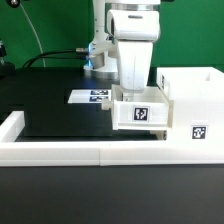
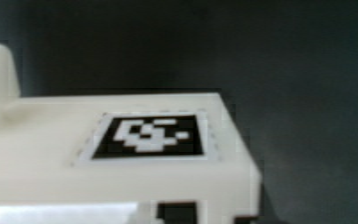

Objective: Assemble drawer

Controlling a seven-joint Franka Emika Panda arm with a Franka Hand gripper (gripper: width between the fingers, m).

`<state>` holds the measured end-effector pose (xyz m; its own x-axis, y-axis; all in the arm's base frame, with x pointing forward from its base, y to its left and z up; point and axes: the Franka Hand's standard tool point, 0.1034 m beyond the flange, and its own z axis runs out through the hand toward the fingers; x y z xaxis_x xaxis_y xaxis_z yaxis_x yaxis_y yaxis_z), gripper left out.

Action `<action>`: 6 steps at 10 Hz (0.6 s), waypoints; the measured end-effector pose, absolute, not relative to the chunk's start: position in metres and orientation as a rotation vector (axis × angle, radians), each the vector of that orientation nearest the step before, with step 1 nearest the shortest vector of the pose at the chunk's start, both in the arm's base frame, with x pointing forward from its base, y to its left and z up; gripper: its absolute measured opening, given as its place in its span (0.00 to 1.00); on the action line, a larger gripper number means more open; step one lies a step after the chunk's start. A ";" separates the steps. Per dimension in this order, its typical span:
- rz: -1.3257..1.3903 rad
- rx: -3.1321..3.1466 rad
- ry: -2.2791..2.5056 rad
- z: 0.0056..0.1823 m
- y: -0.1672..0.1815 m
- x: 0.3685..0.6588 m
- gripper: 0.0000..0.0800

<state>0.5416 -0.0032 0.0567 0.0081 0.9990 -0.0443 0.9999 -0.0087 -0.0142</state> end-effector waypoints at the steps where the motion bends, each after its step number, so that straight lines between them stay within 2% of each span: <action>1: -0.061 2.227 2.184 0.057 -0.004 0.542 0.05; 6: -0.026 2.222 2.169 0.056 -0.006 0.542 0.05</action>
Offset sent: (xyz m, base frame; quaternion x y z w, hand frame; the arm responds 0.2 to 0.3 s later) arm 0.0000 0.0000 0.0000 0.0000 0.0000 0.0000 1.0000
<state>0.5424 -0.0057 0.0563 0.0241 0.9990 -0.0372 0.9996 -0.0236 0.0141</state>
